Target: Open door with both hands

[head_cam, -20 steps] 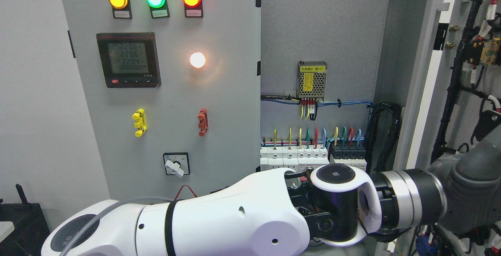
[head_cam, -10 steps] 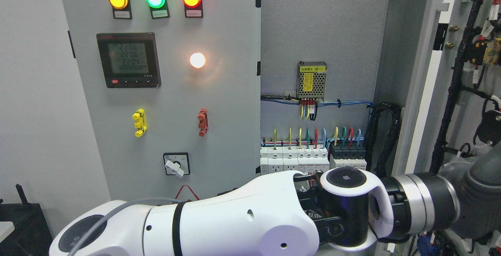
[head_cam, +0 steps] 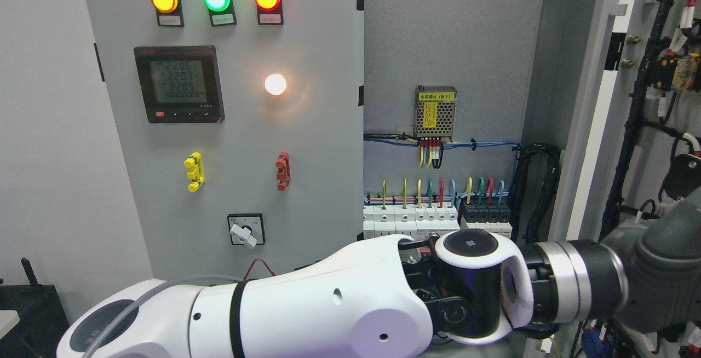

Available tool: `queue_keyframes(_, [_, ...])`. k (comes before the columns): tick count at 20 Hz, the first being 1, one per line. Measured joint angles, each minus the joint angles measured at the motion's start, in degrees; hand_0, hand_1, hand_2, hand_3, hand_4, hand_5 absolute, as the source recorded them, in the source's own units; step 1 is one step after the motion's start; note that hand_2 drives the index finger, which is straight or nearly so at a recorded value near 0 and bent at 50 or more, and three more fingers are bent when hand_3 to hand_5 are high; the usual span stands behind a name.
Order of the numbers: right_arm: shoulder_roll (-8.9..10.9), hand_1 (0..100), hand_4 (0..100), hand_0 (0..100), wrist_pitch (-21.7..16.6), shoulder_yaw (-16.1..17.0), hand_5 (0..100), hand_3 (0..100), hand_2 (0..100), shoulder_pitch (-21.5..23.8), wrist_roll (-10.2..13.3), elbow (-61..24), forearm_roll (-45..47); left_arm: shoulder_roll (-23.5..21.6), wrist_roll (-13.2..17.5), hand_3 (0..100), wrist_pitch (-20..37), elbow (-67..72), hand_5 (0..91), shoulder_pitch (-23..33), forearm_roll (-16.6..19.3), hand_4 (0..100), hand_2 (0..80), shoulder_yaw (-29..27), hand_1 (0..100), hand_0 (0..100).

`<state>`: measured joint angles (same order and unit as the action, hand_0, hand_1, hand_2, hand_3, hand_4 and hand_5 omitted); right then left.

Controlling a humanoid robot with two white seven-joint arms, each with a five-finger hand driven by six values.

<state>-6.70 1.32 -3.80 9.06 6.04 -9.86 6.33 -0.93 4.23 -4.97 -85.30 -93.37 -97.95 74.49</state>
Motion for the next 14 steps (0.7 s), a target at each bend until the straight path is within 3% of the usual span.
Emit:
queue_keyframes(6, [0.00, 0, 0, 11, 0.00, 0.00, 0, 0, 0, 0.00, 0.02, 0.00, 0.00, -6.45, 1.75, 0, -4.42, -3.74, 0.0, 4.82, 0.86, 3, 0.0, -2.23, 0, 0])
queue_keyframes(14, [0.00, 0, 0, 11, 0.00, 0.01, 0, 0, 0, 0.00, 0.02, 0.00, 0.00, -17.62, 5.28, 0, -5.37, -10.22, 0.0, 13.68, 3.80, 3, 0.0, -4.56, 0, 0])
